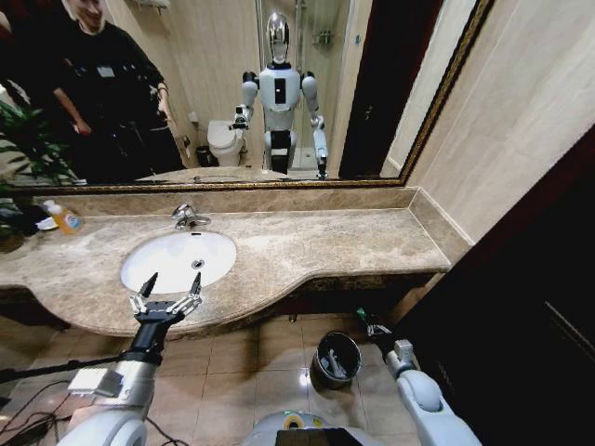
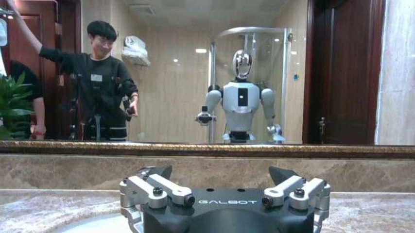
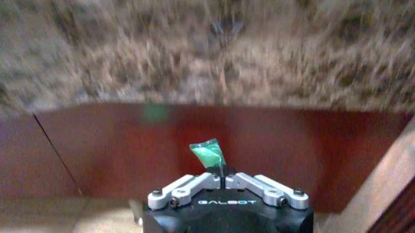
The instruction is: Pick up the trash from the sink and place it in the trash bin.
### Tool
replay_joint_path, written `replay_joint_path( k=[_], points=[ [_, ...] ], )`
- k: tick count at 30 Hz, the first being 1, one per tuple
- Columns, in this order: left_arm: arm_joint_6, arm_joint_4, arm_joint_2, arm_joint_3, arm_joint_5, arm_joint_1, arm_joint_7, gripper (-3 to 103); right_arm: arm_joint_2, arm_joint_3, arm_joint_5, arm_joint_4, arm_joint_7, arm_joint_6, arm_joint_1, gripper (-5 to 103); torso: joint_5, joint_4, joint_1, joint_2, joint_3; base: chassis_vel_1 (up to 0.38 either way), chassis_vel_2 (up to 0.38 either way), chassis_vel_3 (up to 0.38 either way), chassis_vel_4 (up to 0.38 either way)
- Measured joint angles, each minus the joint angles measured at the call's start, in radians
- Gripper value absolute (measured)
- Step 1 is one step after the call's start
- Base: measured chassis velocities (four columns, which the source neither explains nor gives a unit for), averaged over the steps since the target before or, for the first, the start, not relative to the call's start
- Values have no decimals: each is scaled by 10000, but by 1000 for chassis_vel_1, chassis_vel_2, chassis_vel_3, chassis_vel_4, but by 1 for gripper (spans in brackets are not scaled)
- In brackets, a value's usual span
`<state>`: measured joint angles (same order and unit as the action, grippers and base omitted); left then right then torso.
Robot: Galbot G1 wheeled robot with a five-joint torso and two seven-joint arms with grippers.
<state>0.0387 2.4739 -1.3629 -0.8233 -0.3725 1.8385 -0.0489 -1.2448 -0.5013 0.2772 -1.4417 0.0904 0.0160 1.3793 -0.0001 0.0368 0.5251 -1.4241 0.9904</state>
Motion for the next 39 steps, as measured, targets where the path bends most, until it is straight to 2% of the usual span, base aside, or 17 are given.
replay_joint_path(
  k=[5, 12, 13, 14, 16, 21, 23, 24, 25, 27, 29, 32, 34, 35, 36, 37, 39],
  points=[
    [0, 0, 0, 0, 0, 0, 0, 100, -168, 270, -81, 786, -14, -32, -467, 0, 0, 0, 0, 0, 0, 0, 0, 0, 0],
    [0, 0, 0, 0, 0, 0, 0, 100, -614, 456, -690, 1662, -70, 34, -1078, 0, 0, 0, 0, 0, 0, 0, 0, 0, 0],
    [0, 0, 0, 0, 0, 0, 0, 100, -677, 466, -807, 1753, -85, 63, -1138, -3, 0, 0, 0, 0, 0, 0, 0, 0, 0],
    [0, 0, 0, 0, 0, 0, 0, 100, -736, 492, -915, 1851, -106, 97, -1197, 1, 1, 0, 0, 0, 0, 0, 0, 0, 0],
    [0, -1, 0, 0, 0, 0, 0, 100, -787, 506, -987, 1902, -128, 118, -1230, 1, -1, 0, 0, 0, 0, 0, 0, 0, 0],
    [0, 0, 0, 0, 0, 0, 0, 100, -1040, 571, -1226, 2010, -265, 126, -1264, 28, -1, 0, 0, 0, 0, 0, 0, 0, 0],
    [0, 0, 0, 0, 0, 0, 0, 100, -1060, 583, -1276, 2010, -265, 113, -1229, 28, 1, 0, 0, 0, 0, 0, 0, 0, 0],
    [0, 0, 0, 0, 0, 0, 0, 100, -1064, 597, -1321, 2003, -265, 96, -1176, 38, 1, 0, 0, 0, 0, 0, 0, 0, 0],
    [0, -1, 0, 0, 0, 0, 0, 100, -1065, 599, -1355, 1995, -264, 71, -1147, 44, 0, -1, 0, 0, 0, 0, 0, 0, 0],
    [0, -1, 0, 0, 0, 0, 0, 100, -1074, 598, -1389, 1993, -263, 47, -1128, 44, 0, 0, -1, 0, 0, 0, 0, 0, 0],
    [0, 0, 0, 0, 0, 0, 0, 100, -1110, 576, -1405, 2000, -263, 1, -1121, 55, 0, 0, 0, 0, 0, 0, 0, 0, 0],
    [0, 0, 0, 0, 0, 0, 0, 100, -1148, 545, -1396, 2001, -265, -31, -1103, 66, 0, 0, 0, 0, 0, 0, 0, 0, 0],
    [0, 0, 0, 0, 0, 0, 0, 100, -1155, 540, -1388, 1999, -270, -37, -1094, 66, 1, 0, 0, 0, 0, 0, 0, 0, 0],
    [0, 0, 0, 0, 0, 0, 0, 100, -1169, 530, -1363, 1986, -288, -55, -1072, 71, 0, 0, 0, 0, 0, 0, 0, 0, 0],
    [0, 0, 0, 0, 0, 0, 0, 100, -1173, 505, -1277, 1886, -314, -76, -1027, 83, 2, 0, 0, 0, 0, 0, 0, 0, 0],
    [0, 0, 0, 0, 0, 0, 0, 100, -1173, 505, -1277, 1886, -314, -76, -1027, 83, 2, 0, 0, 0, 0, 0, 0, 0, 0],
    [0, 0, 0, 0, 0, 0, 0, 100, -1129, 454, -1164, 1632, -424, 23, -959, 93, 1, 0, 0, -1, 0, 0, 0, 0, 0]
  ],
)
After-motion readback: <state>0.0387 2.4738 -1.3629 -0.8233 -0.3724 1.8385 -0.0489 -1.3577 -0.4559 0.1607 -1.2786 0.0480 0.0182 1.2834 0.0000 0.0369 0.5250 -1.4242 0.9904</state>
